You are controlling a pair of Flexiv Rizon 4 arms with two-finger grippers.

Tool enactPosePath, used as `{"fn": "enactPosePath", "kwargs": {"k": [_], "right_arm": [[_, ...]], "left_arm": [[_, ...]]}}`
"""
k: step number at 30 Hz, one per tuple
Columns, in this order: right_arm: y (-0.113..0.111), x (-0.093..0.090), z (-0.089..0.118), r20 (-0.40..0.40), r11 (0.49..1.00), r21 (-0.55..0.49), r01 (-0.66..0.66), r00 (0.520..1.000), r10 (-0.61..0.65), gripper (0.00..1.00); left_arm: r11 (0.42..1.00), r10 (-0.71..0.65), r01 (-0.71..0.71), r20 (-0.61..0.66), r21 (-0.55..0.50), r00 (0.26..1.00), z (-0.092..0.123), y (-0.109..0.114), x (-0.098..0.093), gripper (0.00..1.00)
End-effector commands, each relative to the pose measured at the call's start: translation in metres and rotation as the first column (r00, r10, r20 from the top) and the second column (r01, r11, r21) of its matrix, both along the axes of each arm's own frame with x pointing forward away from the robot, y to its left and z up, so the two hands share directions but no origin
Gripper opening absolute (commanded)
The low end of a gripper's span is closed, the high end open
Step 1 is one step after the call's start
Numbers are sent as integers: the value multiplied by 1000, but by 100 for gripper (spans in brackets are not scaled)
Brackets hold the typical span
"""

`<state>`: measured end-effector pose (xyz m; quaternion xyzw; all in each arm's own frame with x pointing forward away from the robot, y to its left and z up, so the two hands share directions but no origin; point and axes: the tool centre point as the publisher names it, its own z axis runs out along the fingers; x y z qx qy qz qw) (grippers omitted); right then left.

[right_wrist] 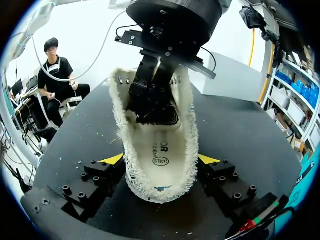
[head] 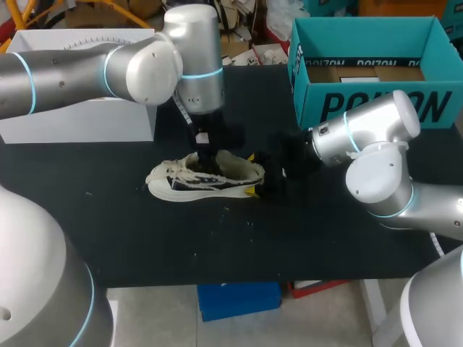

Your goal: Take the shoe out of the shoebox, open the shoe tongue, remove and reinsert the insole, then place the shoe into the shoebox

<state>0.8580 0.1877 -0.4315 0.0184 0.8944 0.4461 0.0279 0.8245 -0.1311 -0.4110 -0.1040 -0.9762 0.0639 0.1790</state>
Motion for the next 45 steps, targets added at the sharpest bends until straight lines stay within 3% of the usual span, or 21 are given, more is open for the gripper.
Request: {"fn": "enactPosePath", "kwargs": {"k": [1,6,8,10,11,45], "right_arm": [[1,3,-1,-2,1000,-2,1,1000,-1,0],[1,3,-1,-2,1000,-2,1,1000,-1,0],[1,3,-1,-2,1000,-2,1,1000,-1,0],[1,3,-1,-2,1000,-2,1,1000,-1,0],[1,3,-1,-2,1000,-2,1,1000,-1,0],[1,3,-1,-2,1000,-2,1,1000,-1,0]], "left_arm": [[1000,7,-7,3,0,1000,-9,-1,-6,0],[1000,14,-14,6,-7,1000,-8,0,-4,0],[1000,11,-11,5,-16,1000,-5,0,-4,16],[1000,3,-3,10,-20,1000,-2,1,-4,21],[1000,-4,4,11,-21,1000,-2,1,-3,0],[1000,-10,10,-2,-7,1000,-6,1,-7,0]]}}
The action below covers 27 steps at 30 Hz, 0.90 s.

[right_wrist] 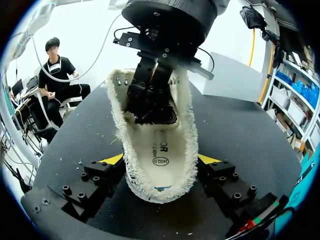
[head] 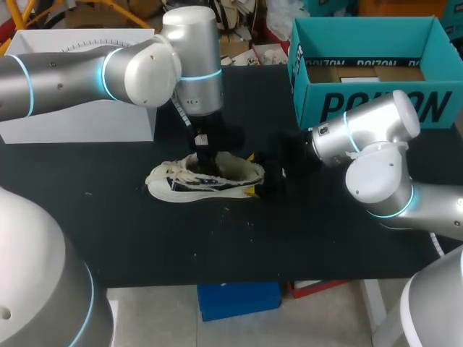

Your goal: Take the shoe out of the shoebox, open the shoe tongue, remove and reinsert the insole, then place the shoe into the shoebox

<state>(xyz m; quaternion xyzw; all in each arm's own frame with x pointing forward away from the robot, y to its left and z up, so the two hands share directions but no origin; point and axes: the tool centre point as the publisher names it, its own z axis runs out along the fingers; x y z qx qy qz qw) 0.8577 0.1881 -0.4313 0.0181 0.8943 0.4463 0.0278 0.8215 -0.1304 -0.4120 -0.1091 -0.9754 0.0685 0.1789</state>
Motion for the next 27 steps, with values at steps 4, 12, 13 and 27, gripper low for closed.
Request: {"fn": "enactPosePath", "kwargs": {"k": [4,12,13,27], "right_arm": [[1,3,-1,-2,1000,-3,2,1000,-2,0],[1,3,-1,-2,1000,-3,2,1000,-2,0],[1,3,-1,-2,1000,-3,2,1000,-2,0],[1,3,-1,-2,1000,-3,2,1000,-2,0]], "left_arm": [[1000,-2,2,-1,3,1000,-5,0,-4,0],[1000,-2,2,-1,3,1000,-5,0,-4,27],[1000,-2,2,-1,3,1000,-5,0,-4,39],[1000,-2,2,-1,3,1000,-5,0,-4,34]]}}
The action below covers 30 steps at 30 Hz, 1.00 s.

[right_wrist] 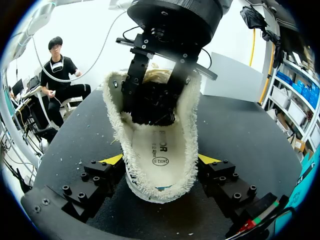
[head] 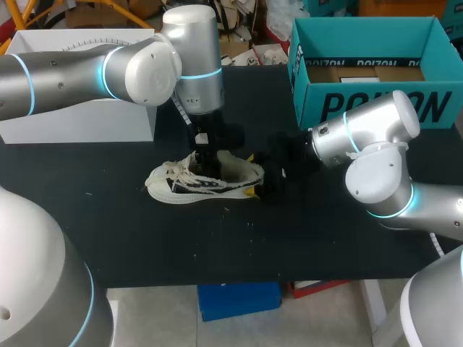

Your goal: Take the shoe out of the shoebox, open the shoe tongue, remove and reinsert the insole, then place the shoe into the shoebox

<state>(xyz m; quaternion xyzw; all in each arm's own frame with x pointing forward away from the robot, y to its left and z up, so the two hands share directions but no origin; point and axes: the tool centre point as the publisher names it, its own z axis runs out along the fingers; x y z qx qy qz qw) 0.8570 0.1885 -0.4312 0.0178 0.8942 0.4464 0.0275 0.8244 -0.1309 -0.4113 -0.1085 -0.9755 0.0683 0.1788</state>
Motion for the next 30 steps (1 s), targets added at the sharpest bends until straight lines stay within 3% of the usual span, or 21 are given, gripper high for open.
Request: {"fn": "enactPosePath", "kwargs": {"k": [1,9,14,18,21,23,26,30], "right_arm": [[0,4,-2,-2,1000,-3,3,1000,-3,0],[0,4,-2,-2,1000,-3,3,1000,-3,0],[0,4,-2,-2,1000,-3,3,1000,-3,0],[0,4,-2,-2,1000,-3,3,1000,-3,0],[0,4,-2,-2,1000,-3,3,1000,-3,0],[0,4,-2,-2,1000,-3,3,1000,-3,0],[0,4,-2,-2,1000,-3,3,1000,-3,0],[0,4,-2,-2,1000,-3,3,1000,-3,0]], "left_arm": [[1000,-3,3,-1,3,1000,-6,0,-7,35],[1000,-10,9,32,11,999,-9,0,-8,37],[999,-1,-5,147,38,989,-15,-3,-14,37],[998,31,-44,231,52,972,-22,-3,-18,32],[995,48,-70,290,64,956,-26,-1,-18,38],[994,53,-81,329,74,943,-29,-1,-18,35],[991,49,-94,394,97,918,-34,0,-18,40],[987,38,-106,466,122,884,-40,1,-18,34]]}}
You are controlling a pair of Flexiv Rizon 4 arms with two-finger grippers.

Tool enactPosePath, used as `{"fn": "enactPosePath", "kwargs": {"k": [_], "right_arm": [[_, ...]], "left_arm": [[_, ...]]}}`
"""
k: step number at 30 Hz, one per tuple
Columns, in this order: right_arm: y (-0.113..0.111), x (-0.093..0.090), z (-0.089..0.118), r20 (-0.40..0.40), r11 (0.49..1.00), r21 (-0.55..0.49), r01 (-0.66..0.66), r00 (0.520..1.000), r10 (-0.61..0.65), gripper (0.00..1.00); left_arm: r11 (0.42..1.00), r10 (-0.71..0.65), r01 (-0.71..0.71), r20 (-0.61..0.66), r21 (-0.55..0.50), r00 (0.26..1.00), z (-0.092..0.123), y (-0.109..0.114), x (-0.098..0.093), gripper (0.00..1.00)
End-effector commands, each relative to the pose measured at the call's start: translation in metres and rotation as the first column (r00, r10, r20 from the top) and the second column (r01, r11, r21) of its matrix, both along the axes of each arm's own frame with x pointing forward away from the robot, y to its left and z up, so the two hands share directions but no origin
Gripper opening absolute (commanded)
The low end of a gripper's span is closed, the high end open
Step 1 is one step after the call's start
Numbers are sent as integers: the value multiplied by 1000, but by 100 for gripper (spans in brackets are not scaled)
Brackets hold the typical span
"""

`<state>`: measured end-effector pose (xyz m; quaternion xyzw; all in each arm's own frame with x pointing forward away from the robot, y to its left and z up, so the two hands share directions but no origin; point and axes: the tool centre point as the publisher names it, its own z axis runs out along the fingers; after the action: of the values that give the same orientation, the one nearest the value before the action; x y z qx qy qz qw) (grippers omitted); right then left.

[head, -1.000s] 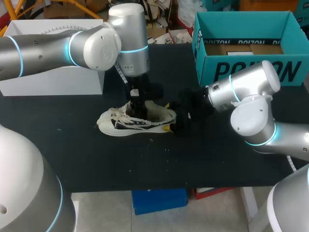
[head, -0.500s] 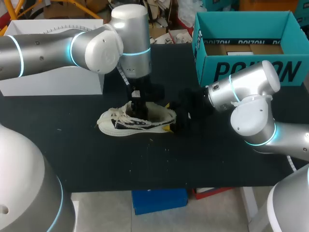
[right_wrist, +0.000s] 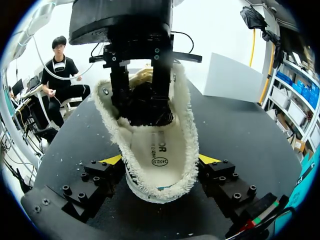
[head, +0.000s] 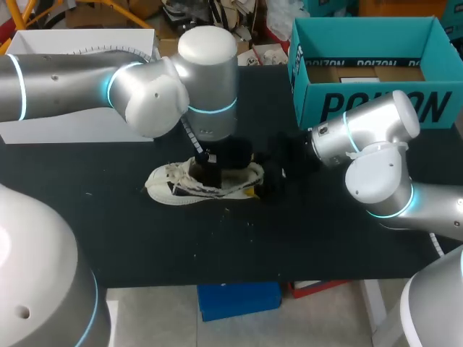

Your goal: Take the shoe out of the shoebox, open the shoe tongue, remove and reinsert the insole, then place the shoe into the shoebox

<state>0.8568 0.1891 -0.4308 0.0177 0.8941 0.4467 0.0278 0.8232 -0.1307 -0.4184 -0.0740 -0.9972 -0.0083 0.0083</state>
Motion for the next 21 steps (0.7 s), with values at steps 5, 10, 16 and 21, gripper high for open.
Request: {"fn": "enactPosePath", "kwargs": {"k": [5,10,16,21], "right_arm": [[0,4,-2,-2,1000,-4,3,1000,-3,0],[0,4,-2,-2,1000,-4,3,1000,-3,0],[0,4,-2,-2,1000,-4,3,1000,-3,0],[0,4,-2,-2,1000,-4,3,1000,-3,0]], "left_arm": [[999,-10,2,199,41,980,-42,4,-11,38],[1000,-5,1,265,14,964,-51,13,1,22],[1000,-20,23,315,-7,949,-64,21,20,24],[998,-24,41,359,-41,933,-69,25,36,29]]}}
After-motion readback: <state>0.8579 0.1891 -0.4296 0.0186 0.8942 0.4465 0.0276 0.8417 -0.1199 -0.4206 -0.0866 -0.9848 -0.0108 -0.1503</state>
